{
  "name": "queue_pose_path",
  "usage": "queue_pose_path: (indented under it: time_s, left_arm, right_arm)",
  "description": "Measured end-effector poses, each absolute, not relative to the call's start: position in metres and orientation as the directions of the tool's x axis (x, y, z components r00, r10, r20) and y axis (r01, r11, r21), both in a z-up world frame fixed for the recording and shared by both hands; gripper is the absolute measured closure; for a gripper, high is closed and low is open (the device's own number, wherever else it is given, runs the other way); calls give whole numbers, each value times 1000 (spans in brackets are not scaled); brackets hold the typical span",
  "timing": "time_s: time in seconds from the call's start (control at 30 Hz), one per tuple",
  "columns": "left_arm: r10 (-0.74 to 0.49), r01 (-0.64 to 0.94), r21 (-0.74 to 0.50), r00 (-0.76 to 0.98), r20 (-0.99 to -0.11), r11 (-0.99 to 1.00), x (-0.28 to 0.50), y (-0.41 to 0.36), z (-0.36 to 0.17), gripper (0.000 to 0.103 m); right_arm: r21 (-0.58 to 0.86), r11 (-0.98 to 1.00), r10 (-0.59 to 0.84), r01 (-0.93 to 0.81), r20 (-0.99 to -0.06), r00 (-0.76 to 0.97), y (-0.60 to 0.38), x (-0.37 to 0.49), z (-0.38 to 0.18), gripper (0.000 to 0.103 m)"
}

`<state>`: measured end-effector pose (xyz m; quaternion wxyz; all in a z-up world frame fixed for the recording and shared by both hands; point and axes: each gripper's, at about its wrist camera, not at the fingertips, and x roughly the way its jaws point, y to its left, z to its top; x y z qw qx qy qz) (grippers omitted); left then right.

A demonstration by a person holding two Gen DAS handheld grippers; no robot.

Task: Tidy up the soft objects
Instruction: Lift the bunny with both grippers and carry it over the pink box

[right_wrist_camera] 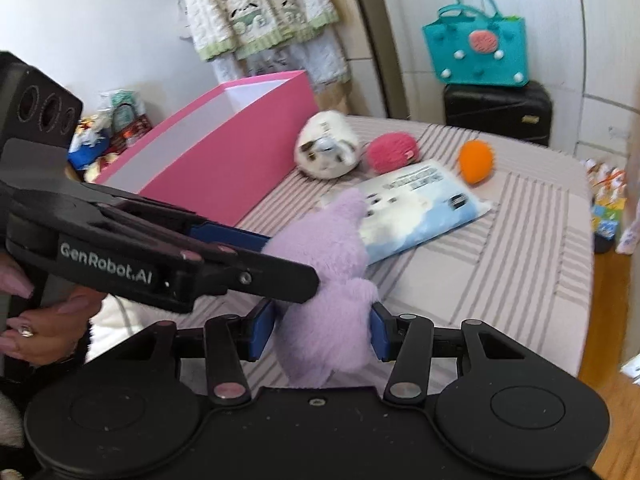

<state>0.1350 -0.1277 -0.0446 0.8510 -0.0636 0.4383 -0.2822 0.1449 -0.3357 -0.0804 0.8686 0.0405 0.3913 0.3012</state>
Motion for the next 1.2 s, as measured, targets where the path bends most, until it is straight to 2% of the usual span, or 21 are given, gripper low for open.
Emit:
queue_pose_path:
  time_s: [0.2, 0.3, 0.8, 1.07, 1.2]
  left_arm:
    - [-543, 448, -349, 443, -713, 823, 119, -116, -40, 48]
    - [-552, 445, -361, 444, -706, 819, 113, -106, -36, 48]
    - [-566, 473, -350, 464, -681, 808, 72, -51, -6, 49]
    - [-574, 450, -372, 497, -651, 812, 61, -1, 10, 49]
    - [-548, 443, -338, 543, -636, 830, 61, 17, 26, 49]
  right_arm:
    - [337, 791, 588, -511, -649, 482, -329, 134, -74, 58]
    - [342, 780, 600, -525, -647, 470, -325, 129, -68, 60]
    - [289, 712, 625, -640, -678, 388, -268, 105, -31, 60]
    - [228, 644, 657, -731, -653, 376, -225, 103, -6, 61]
    - [198, 615, 676, -763, -630, 382, -208, 114, 10, 61]
